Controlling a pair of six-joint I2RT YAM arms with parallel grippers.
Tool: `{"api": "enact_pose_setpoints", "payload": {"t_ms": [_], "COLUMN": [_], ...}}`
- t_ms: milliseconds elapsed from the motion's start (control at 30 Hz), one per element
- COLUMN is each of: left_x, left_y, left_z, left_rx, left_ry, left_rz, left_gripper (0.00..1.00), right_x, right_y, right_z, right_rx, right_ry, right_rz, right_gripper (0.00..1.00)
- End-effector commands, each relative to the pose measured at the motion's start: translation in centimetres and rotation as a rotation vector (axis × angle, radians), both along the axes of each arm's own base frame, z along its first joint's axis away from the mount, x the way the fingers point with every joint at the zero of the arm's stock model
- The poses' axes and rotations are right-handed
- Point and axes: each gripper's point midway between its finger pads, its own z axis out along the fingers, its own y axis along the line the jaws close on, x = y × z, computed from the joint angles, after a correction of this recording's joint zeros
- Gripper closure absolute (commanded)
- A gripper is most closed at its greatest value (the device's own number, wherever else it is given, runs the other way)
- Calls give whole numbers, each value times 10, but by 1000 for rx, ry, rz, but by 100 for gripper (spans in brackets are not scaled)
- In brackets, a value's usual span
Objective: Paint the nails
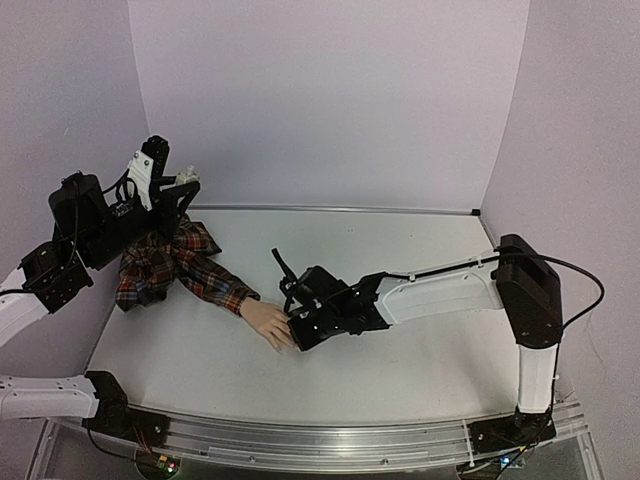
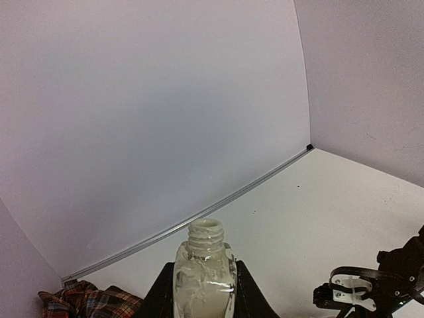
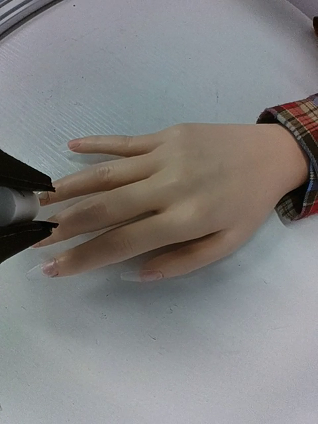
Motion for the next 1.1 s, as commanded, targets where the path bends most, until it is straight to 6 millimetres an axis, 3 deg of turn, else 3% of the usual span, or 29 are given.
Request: {"api": "enact_pose_setpoints", "payload": {"t_ms": [0, 1067], "left_x": [-7, -7], "left_y": [5, 5], "left_z": [22, 24], "left_rx": [-37, -37], "left_ry": [-41, -44], "left_rz": [-6, -7], "left_gripper": [100, 100], "right_x": [5, 0], "right_y": [15, 4], "right_z": [14, -6], "right_rx": [49, 5], "right_ry": [-13, 11], "right_rz": [7, -3], "right_gripper": [100, 100]}}
